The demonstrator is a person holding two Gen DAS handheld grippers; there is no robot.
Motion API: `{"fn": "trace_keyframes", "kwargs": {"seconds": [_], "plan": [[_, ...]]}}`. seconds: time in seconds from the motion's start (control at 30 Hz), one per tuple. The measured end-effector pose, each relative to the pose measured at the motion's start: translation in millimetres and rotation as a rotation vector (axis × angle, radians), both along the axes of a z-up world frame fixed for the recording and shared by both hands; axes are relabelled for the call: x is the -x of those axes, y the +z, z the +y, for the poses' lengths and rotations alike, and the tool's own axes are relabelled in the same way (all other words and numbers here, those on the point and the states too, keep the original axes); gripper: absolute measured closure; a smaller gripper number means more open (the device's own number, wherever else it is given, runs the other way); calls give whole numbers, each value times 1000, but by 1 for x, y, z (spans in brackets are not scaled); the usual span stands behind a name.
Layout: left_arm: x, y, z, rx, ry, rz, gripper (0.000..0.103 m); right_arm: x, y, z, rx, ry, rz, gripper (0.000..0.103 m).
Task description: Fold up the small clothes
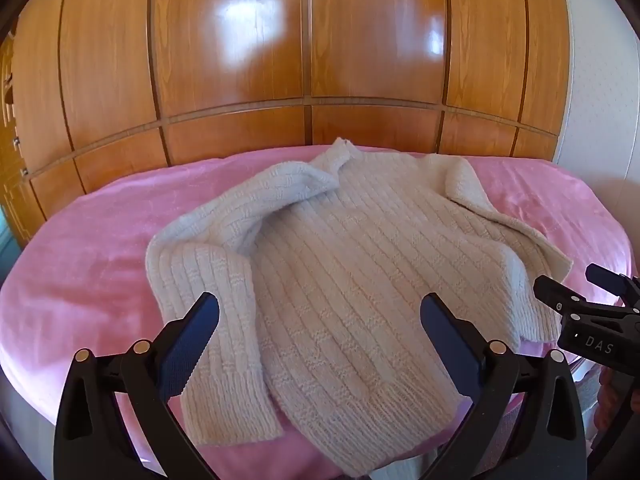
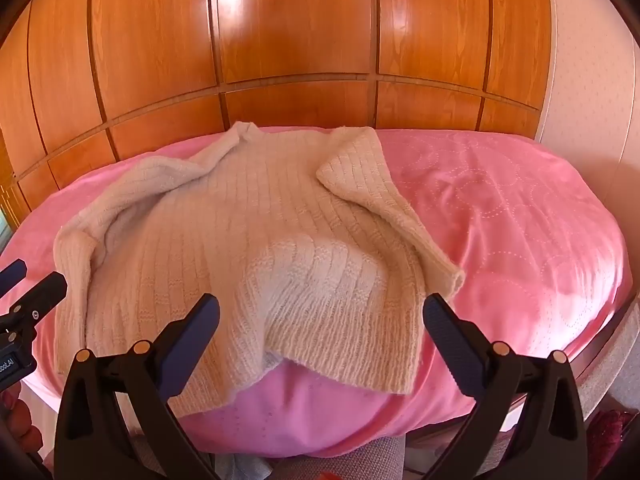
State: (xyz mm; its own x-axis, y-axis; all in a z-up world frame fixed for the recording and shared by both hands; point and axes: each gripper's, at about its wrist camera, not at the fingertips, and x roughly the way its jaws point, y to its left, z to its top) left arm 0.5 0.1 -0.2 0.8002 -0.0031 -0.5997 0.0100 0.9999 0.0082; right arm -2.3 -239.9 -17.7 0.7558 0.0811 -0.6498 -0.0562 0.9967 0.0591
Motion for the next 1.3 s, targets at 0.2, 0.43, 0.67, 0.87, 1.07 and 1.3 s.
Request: {"fn": "trace_keyframes", "kwargs": {"seconds": [0.2,0.43,0.67,0.87,1.07,1.3], "plan": [[4,-3,-3,-5,-2,-10,3,-3,-3,1,-2,-4,5,2],[2,-7,-5,-1,0,3,3,-3,-5,0,0,-7,14,2],[4,-6,-7,9,-2,7,3,-4,-6,-1,3,-7,20,2],[5,-9,-5,14,-1,11,3,-4,-6,-2,1,-4,14,2],[5,-10,-4,16,-7,11,3,-4,-6,-3,-1,-3,16,2],[5,-10,-3,25,-14,21,3,-4,-6,-3,2,-2,18,2]]}}
